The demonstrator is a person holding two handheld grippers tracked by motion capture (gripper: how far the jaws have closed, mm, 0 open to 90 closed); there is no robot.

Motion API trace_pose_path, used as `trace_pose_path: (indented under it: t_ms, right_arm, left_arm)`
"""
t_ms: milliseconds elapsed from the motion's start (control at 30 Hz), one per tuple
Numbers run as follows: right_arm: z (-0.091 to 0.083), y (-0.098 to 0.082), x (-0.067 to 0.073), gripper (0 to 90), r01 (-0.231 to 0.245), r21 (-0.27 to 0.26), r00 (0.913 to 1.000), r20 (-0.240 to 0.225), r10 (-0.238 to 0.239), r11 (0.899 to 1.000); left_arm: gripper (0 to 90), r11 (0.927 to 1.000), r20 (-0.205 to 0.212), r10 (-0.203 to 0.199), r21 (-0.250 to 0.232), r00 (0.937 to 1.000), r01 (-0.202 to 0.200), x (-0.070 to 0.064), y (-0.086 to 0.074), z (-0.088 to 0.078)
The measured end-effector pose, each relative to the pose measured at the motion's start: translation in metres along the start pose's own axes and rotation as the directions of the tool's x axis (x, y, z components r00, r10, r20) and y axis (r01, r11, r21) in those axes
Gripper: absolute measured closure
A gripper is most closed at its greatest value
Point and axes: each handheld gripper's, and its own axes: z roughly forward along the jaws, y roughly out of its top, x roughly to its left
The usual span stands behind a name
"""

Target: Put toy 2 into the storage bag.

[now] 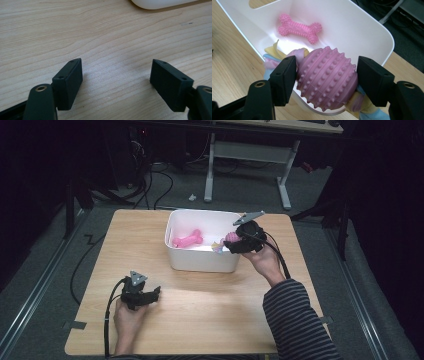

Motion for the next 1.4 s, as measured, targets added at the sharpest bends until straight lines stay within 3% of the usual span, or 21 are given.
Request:
trace_pose_path:
  t_ms: [100,300,567,767,1133,1400]
  right_arm:
    - [0.003,-0.001,-0.001,33.8,-0.007,0.032,0.9999,0.009,0.006,0.999]
    - [0.004,-0.002,-0.002,33.5,-0.014,0.034,0.9999,0.007,0.014,0.999]
    - [-0.001,-0.003,-0.005,31.6,-0.028,-0.001,0.9996,-0.008,0.028,1.0]
    - [-0.012,-0.012,-0.007,32.5,-0.057,-0.061,0.9983,-0.017,0.056,0.996]
    - [-0.049,-0.038,-0.012,34.8,-0.127,-0.19,0.9919,-0.028,0.124,0.974]
    - [-0.069,-0.058,-0.016,35.3,-0.175,-0.239,0.9846,-0.038,0.171,0.955]
  left_arm:
    - [26.5,1.0,0.0,0.0,0.0,1.0,0.0,0.0,0.0,0.0]
    - [26.5,1.0,0.0,0.0,0.0,1.0,0.0,0.0,0.0,0.0]
    - [26.5,1.0,0.001,0.001,0.0,1.0,-0.001,0.0,0.0,0.0]
    - [26.5,1.0,0.001,0.001,0.0,1.0,-0.001,0.0,0.0,0.0]
    - [26.5,1.0,0.001,0.002,0.0,1.0,-0.002,0.0,0.0,0.0]
    - [26.4,1.0,0.0,0.002,0.0,1.0,-0.002,0.0,0.0,0.0]
